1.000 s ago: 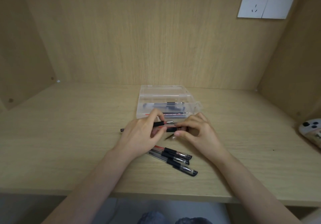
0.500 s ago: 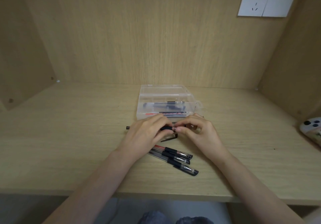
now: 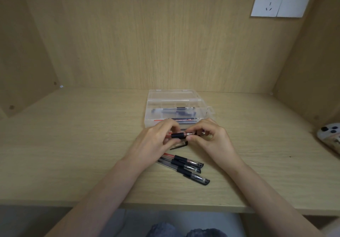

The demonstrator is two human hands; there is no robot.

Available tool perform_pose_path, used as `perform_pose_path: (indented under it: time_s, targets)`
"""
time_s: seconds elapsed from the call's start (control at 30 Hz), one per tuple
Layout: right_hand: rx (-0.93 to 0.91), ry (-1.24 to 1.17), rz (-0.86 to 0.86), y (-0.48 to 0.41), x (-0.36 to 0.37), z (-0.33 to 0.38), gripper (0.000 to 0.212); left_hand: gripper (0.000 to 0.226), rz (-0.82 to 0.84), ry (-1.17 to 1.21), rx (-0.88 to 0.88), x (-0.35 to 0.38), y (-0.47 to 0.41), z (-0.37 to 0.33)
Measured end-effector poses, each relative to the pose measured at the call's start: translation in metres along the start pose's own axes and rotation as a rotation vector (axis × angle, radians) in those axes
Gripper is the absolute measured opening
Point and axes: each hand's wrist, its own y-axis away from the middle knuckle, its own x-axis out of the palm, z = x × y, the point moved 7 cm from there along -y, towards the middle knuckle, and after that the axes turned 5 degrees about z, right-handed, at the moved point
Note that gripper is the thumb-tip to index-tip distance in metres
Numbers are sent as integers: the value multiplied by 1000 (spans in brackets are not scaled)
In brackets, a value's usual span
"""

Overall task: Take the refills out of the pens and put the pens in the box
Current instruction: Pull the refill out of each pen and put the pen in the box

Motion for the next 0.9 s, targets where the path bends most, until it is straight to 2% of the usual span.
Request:
perform_pose_path:
  time_s: [0.13, 0.27, 0.37, 0.53, 0.73, 0.9]
  targets:
    - [86, -102, 19, 1, 0, -3, 26, 18, -55, -71, 51, -3, 1, -2]
    - [61, -21, 31, 0, 3, -3, 5, 16, -89, -119, 93, -5, 2, -6]
    - [45, -50, 20, 0, 1, -1, 8, 23, -119, -174, 105, -7, 2, -4]
    - [27, -45, 11, 0, 0, 1, 12, 36, -98, -72, 36, -9, 2, 0]
    - [64, -91, -15, 1, -3, 1, 18, 19, -109, -122, 39, -9, 3, 1]
    - [65, -79, -12, 1, -2, 2, 18, 36, -97, -94, 24, -9, 2, 0]
